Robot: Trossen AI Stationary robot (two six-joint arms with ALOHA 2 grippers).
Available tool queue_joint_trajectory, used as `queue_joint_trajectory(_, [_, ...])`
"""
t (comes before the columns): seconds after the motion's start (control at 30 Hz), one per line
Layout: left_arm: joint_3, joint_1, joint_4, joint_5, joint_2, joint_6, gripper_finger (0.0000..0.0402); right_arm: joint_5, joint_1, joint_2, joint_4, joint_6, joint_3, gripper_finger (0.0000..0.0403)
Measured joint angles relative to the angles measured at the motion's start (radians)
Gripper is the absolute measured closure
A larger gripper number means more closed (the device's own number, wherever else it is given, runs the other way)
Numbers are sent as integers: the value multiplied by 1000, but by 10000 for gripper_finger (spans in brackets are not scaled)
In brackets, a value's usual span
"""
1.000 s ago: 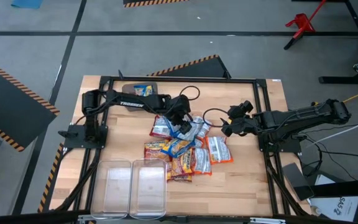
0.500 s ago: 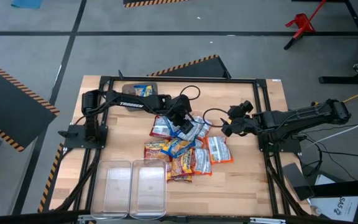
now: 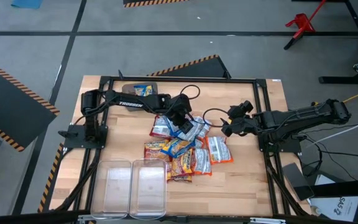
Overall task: Sort Maruchan noodles
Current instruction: Put the blue noodle pack into the black bin
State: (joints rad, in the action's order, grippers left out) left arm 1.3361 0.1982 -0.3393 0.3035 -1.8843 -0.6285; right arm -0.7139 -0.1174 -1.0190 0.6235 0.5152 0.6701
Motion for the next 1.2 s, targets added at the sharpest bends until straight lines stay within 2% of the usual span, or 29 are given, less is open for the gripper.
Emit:
queue_joint_trajectory(0.27, [0,21,-15,4,65,-6,396,0,0,0,0,0,0,52])
queue_joint_trajectory(0.53, [1,74,-92,-71,206,10,398,-9,0,0,-1,1,0,52])
queue_joint_trajectory(0.83, [1,151,-367,-299,403,38,399,-10,0,0,-1,2,0,52])
queue_joint_trajectory(1.07, [1,264,-538,-494,531,37,400,-19,0,0,-2,3,0,52])
queue_joint_trajectory(1.2, [1,345,-595,-530,548,39,401,-19,0,0,-2,3,0,52])
